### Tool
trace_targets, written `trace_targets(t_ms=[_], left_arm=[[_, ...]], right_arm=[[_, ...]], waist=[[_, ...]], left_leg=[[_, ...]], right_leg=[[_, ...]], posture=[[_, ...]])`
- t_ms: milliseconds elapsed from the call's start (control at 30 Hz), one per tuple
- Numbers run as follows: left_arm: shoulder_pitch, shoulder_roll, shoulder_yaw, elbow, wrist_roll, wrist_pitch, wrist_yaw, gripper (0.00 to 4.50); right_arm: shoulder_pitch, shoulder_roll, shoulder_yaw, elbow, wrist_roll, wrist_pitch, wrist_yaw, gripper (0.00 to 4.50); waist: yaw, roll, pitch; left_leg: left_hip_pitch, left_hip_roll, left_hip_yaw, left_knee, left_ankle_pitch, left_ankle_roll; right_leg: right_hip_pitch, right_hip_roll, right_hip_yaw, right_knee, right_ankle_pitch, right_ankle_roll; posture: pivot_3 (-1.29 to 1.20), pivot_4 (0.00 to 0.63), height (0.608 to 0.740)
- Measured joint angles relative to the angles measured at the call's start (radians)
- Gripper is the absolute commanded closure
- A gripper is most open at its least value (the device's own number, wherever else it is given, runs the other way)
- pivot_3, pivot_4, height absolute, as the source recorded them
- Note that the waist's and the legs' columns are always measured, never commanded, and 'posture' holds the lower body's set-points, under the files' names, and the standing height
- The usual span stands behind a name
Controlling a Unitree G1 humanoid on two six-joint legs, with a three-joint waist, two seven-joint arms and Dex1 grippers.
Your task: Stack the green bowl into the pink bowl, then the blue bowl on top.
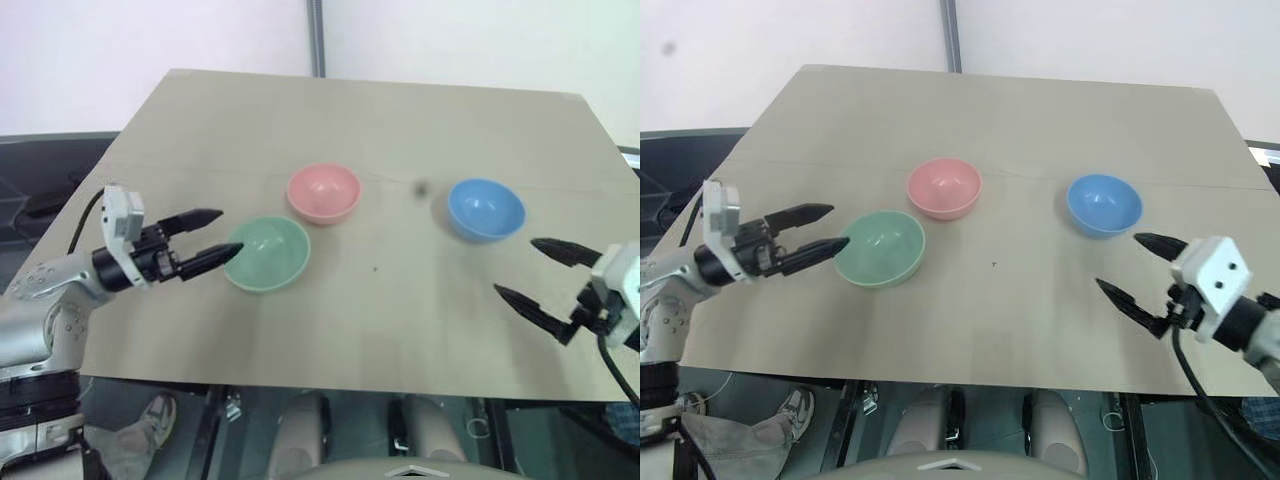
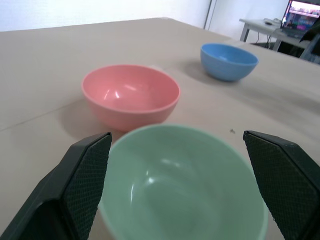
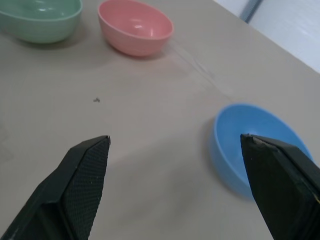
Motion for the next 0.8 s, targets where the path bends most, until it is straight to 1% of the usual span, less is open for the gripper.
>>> trace_targets(t_ms=[67, 100, 133, 167, 267, 400, 533, 600, 633, 667, 700, 767, 800], left_arm=[[-0.036, -0.024, -0.014, -0.002, 0.003, -0.007, 0.019, 0.06], [-0.038, -0.026, -0.014, -0.004, 0.003, -0.009, 0.02, 0.06], [-0.046, -0.032, -0.019, -0.005, 0.005, -0.02, 0.027, 0.06], [-0.055, -0.031, -0.02, -0.002, 0.02, -0.037, 0.033, 0.06], [-0.045, -0.023, -0.022, -0.003, 0.023, -0.048, 0.008, 0.06], [-0.01, 0.0, -0.015, -0.009, 0.014, -0.027, -0.017, 0.06], [-0.007, 0.001, -0.015, -0.041, 0.047, -0.039, 0.024, 0.06], [-0.019, 0.015, -0.043, -0.05, 0.137, -0.073, 0.09, 0.06], [-0.043, 0.033, -0.082, -0.051, 0.193, -0.084, 0.122, 0.06], [-0.058, 0.043, -0.097, -0.053, 0.217, -0.087, 0.131, 0.06], [-0.126, 0.064, -0.155, -0.045, 0.257, -0.08, 0.128, 0.06], [-0.245, 0.114, -0.239, -0.031, 0.328, -0.067, 0.114, 0.06], [-0.333, 0.149, -0.315, -0.015, 0.393, -0.071, 0.09, 0.06]], right_arm=[[-0.148, -0.025, 0.134, 0.065, -0.074, -0.027, 0.01, 0.0], [-0.159, -0.025, 0.145, 0.07, -0.081, -0.031, 0.011, 0.0], [-0.218, -0.025, 0.2, 0.095, -0.113, -0.048, 0.021, 0.0], [-0.342, -0.013, 0.327, 0.174, -0.173, -0.089, 0.051, 0.0], [-0.489, 0.025, 0.465, 0.299, -0.255, -0.168, 0.099, 0.0], [-0.636, 0.084, 0.583, 0.467, -0.344, -0.28, 0.162, 0.0], [-0.722, 0.137, 0.62, 0.567, -0.374, -0.351, 0.199, 0.0], [-0.717, 0.146, 0.613, 0.573, -0.347, -0.344, 0.213, 0.0], [-0.692, 0.153, 0.59, 0.549, -0.31, -0.314, 0.221, 0.0], [-0.678, 0.156, 0.582, 0.534, -0.288, -0.296, 0.222, 0.0], [-0.613, 0.149, 0.531, 0.47, -0.236, -0.246, 0.216, 0.0], [-0.52, 0.134, 0.469, 0.369, -0.165, -0.165, 0.199, 0.0], [-0.457, 0.118, 0.422, 0.299, -0.128, -0.115, 0.181, 0.0]], waist=[[-0.007, 0.001, 0.001], [-0.007, 0.001, 0.001], [-0.008, 0.0, 0.001], [-0.007, 0.0, 0.001], [-0.014, 0.0, 0.001], [-0.021, 0.0, 0.002], [-0.017, 0.0, 0.003], [-0.012, 0.0, 0.003], [-0.007, 0.0, 0.003], [-0.003, 0.0, 0.003], [0.008, -0.001, 0.003], [0.02, -0.002, 0.004], [0.027, -0.002, 0.004]], left_leg=[[0.0, -0.001, 0.001, 0.0, 0.0, 0.0], [0.0, -0.001, 0.001, 0.0, 0.0, 0.0], [0.0, -0.001, 0.001, 0.0, 0.0, 0.0], [-0.001, -0.001, 0.003, -0.001, 0.0, 0.0], [-0.001, -0.001, 0.005, -0.001, 0.0, 0.0], [-0.002, -0.001, 0.007, 0.0, 0.0, 0.0], [-0.002, -0.001, 0.006, 0.0, 0.001, -0.001], [-0.002, -0.001, 0.007, 0.0, 0.001, -0.001], [-0.002, -0.001, 0.006, 0.0, 0.001, -0.001], [-0.002, -0.001, 0.007, 0.0, 0.001, -0.001], [-0.003, -0.001, 0.005, 0.0, 0.001, -0.001], [-0.004, -0.001, 0.004, 0.001, 0.001, -0.001], [-0.005, -0.003, 0.004, 0.001, 0.001, -0.001]], right_leg=[[-0.001, 0.0, 0.001, 0.0, 0.0, 0.0], [-0.001, 0.0, 0.001, 0.0, 0.0, 0.0], [-0.001, 0.0, 0.001, 0.0, 0.0, 0.0], [-0.001, 0.001, 0.0, 0.0, 0.002, 0.003], [-0.002, 0.001, 0.0, 0.0, 0.002, 0.003], [-0.002, 0.0, 0.001, 0.0, 0.002, 0.003], [-0.002, 0.0, 0.0, 0.0, 0.002, 0.003], [-0.001, 0.0, 0.0, 0.0, 0.002, 0.003], [-0.001, 0.0, 0.0, 0.0, 0.002, 0.003], [-0.002, 0.0, 0.0, 0.001, 0.002, 0.003], [-0.002, 0.0, -0.002, 0.001, 0.002, 0.003], [-0.002, 0.0, -0.004, 0.0, 0.002, 0.003], [-0.002, 0.0, -0.004, 0.0, 0.002, 0.003]], posture=[[0.0, 0.15, 0.74], [0.0, 0.15, 0.74], [0.0, 0.15, 0.74], [0.0, 0.15, 0.74], [0.0, 0.15, 0.74], [0.0, 0.15, 0.74], [0.0, 0.15, 0.74], [0.0, 0.15, 0.74], [0.0, 0.15, 0.74], [0.0, 0.15, 0.74], [0.0, 0.15, 0.74], [0.0, 0.15, 0.74], [0.0, 0.15, 0.74]])
